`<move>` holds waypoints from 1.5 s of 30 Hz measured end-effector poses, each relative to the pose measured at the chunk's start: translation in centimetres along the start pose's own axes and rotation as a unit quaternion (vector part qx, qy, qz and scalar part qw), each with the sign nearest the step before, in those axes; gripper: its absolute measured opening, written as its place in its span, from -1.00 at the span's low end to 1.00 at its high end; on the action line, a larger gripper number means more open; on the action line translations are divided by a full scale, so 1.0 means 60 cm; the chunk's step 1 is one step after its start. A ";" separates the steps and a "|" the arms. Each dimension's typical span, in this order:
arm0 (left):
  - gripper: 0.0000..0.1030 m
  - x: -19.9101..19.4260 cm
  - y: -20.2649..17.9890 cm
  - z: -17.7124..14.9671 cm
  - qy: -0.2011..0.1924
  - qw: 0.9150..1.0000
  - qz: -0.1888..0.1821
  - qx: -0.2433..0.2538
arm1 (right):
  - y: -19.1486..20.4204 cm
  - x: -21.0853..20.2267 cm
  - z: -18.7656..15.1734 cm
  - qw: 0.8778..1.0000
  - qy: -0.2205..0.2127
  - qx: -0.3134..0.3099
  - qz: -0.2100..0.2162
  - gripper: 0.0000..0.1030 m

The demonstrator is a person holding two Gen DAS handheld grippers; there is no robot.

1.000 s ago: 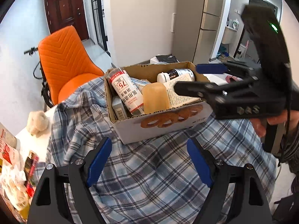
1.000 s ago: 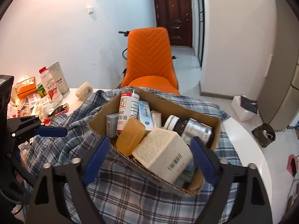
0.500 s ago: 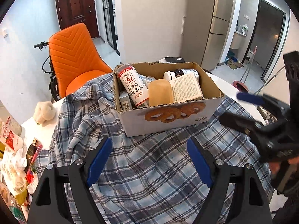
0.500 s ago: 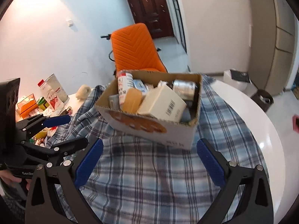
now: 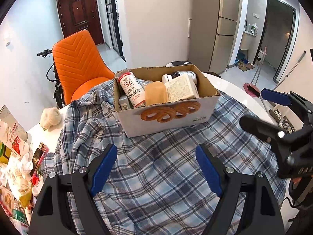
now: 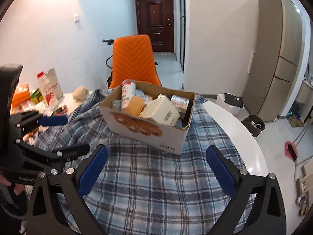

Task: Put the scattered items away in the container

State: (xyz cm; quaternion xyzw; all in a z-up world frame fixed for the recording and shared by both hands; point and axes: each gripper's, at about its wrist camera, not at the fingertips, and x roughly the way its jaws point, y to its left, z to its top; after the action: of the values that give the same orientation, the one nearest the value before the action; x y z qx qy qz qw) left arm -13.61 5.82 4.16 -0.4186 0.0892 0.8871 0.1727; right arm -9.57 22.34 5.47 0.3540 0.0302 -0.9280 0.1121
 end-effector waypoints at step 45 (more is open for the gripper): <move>0.64 -0.158 0.001 -0.295 -0.125 0.977 0.062 -0.160 | 0.079 -0.124 -0.237 0.992 -0.106 0.062 -0.028 0.94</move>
State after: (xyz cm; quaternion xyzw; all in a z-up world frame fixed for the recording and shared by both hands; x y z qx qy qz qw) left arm 4.54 -1.80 0.28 -0.3201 -0.0500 0.9443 0.0579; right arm 6.14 21.02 -0.13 0.2589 -0.0296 -0.9631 0.0667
